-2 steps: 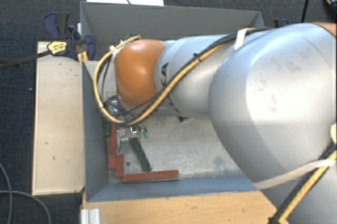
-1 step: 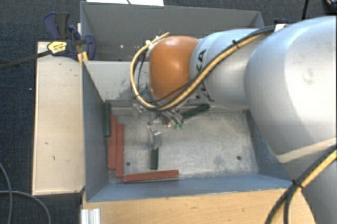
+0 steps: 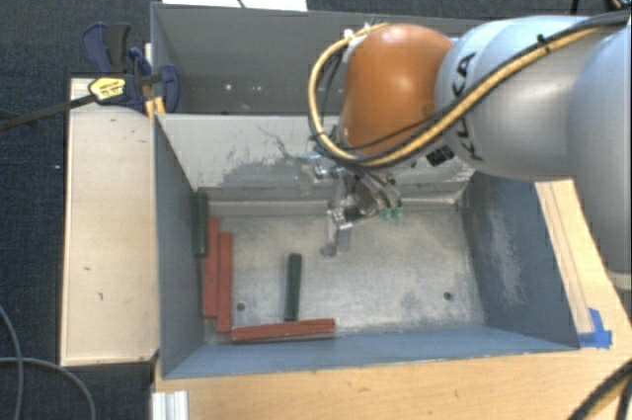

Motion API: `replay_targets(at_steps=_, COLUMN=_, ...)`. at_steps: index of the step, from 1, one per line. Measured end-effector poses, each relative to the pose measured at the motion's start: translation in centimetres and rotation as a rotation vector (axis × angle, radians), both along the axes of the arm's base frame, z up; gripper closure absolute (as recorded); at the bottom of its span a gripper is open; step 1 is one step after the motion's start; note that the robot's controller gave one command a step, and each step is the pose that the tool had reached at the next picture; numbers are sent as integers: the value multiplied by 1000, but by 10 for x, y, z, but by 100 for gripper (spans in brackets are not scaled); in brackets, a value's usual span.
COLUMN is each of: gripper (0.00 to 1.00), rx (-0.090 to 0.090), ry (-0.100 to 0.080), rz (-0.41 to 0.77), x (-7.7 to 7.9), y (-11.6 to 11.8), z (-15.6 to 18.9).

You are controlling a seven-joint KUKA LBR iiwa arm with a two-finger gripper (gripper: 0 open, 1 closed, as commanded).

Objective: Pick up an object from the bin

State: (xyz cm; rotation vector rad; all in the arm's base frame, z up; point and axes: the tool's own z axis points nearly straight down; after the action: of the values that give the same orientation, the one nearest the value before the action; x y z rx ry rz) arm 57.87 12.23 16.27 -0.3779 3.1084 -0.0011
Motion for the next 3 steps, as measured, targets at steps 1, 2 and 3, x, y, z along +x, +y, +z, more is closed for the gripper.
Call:
replay_targets(at_steps=1, gripper=0, rx=-2, ry=13, rz=315, x=-56, y=-14, z=-94)
replay_targets(at_steps=2, gripper=0, rx=-1, ry=3, rz=439, x=-1, y=25, z=-91)
replay_targets(at_steps=3, gripper=0, rx=0, ry=4, rz=385, x=11, y=28, z=-79)
